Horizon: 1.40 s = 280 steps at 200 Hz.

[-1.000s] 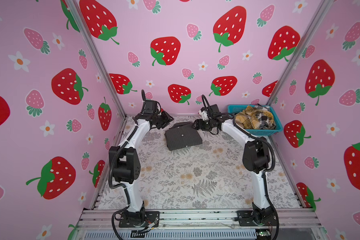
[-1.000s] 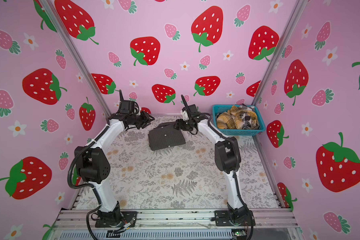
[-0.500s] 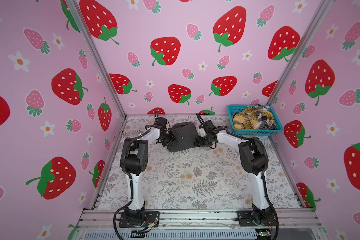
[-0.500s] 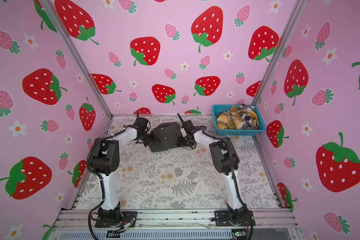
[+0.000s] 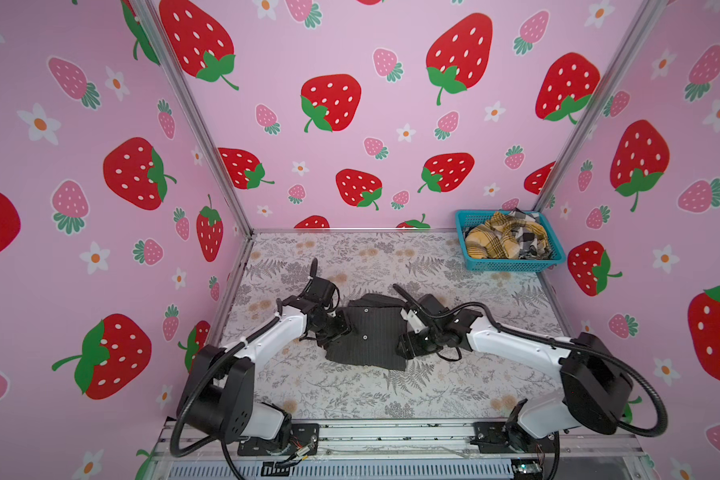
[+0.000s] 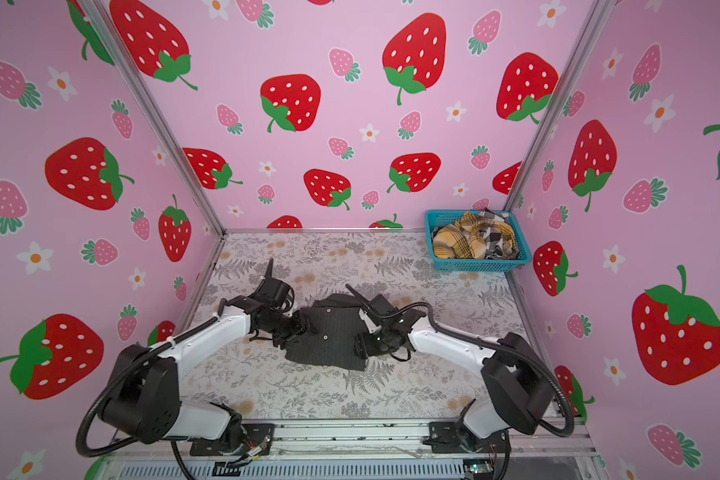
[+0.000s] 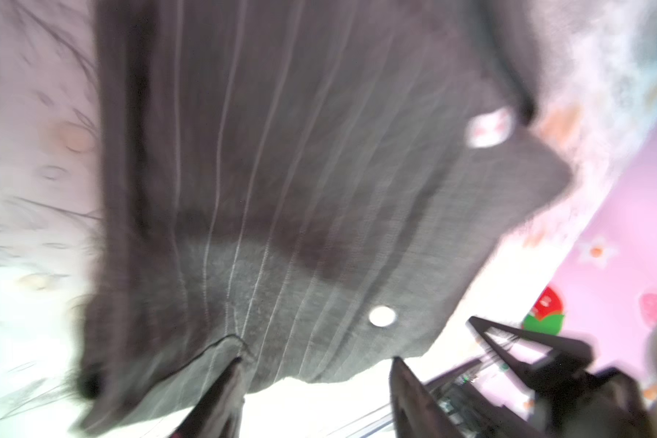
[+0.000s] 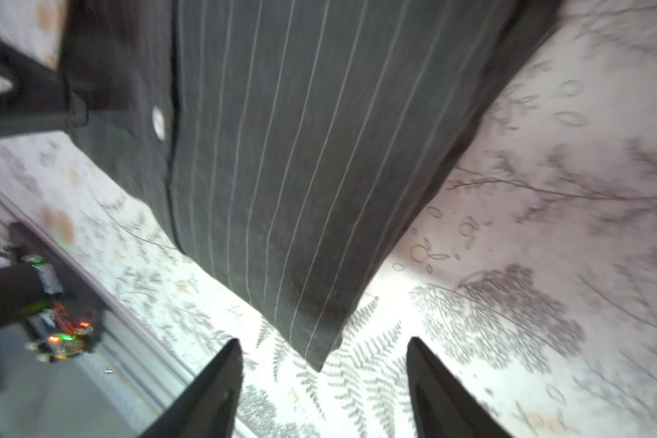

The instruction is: Fold and stack the long sleeve shirts

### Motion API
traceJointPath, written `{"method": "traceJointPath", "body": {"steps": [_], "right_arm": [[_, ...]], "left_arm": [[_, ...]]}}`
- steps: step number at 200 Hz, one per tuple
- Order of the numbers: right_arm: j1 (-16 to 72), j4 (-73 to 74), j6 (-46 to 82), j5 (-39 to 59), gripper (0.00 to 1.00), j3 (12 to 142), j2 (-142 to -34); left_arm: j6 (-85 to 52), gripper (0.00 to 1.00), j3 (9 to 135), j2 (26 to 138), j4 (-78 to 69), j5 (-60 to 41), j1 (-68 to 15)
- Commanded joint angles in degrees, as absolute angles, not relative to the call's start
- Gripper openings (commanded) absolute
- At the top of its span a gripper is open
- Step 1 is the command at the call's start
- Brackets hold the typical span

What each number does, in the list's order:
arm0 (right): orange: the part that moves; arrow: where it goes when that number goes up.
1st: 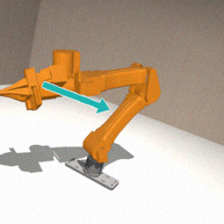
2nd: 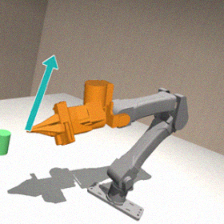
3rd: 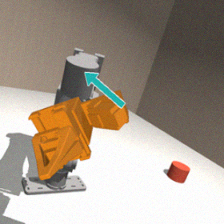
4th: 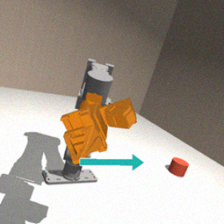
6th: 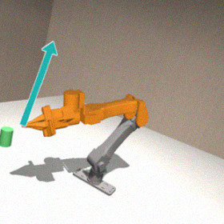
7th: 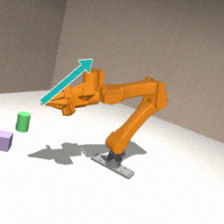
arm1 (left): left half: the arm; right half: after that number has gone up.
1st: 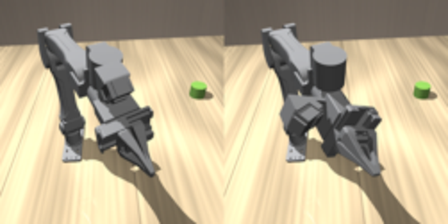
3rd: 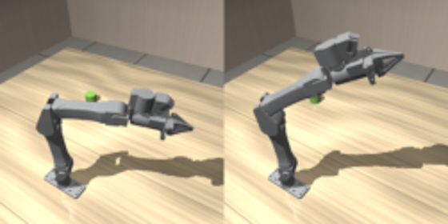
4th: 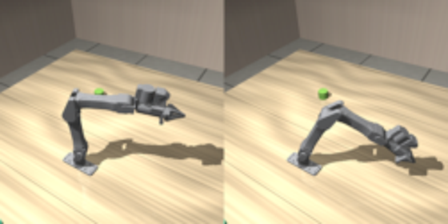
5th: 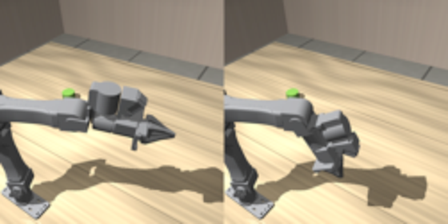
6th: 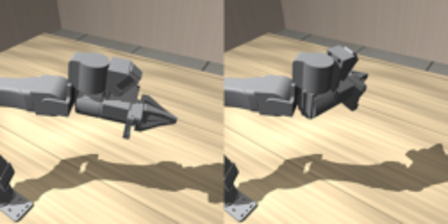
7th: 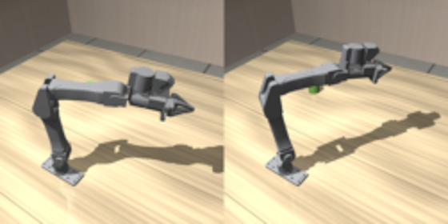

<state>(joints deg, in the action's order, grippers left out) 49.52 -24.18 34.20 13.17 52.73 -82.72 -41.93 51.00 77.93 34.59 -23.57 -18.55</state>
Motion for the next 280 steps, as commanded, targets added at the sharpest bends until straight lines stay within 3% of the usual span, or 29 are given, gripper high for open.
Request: {"method": "traceJointPath", "body": {"steps": [1,28,76,139,168,221,250,280], "right_arm": [[44.7,-22.0,31.6,14.5,0.75,54.5,-83.6],[40.3,-15.6,28.2,20.9,0.76,58.2,-91.3],[40.1,-13.6,23.1,20.9,0.79,67.4,-103.7],[40.6,-14.3,21.7,21.2,0.64,68.1,-104.4],[40.9,-13.1,22.4,21.5,0.72,65.5,-103.1],[41.2,-11.2,23.8,21.3,0.61,63.9,-103.5],[41.2,-11.3,24.2,20.5,0.46,64.2,-103.4],[41.6,-11.8,25.8,19.0,0.26,64.2,-101.7]], "left_arm": [[-39.6,0.76,54.9,76.6,37.0,-18.5,-12.5],[-38.8,0.73,58.6,86.2,32.2,-25.7,-5.6],[-40.3,0.69,60.6,98.3,23.4,-31.5,-4.8],[-43.8,0.50,58.2,99.3,15.5,-37.3,-6.0],[-43.4,0.51,56.9,98.7,16.3,-36.8,-6.0],[-42.2,0.56,56.5,99.4,20.8,-34.1,-6.1],[-43.1,0.40,57.6,100.4,19.9,-35.2,-6.6],[-44.2,0.07,58.8,100.8,18.2,-36.1,-7.8]]}}
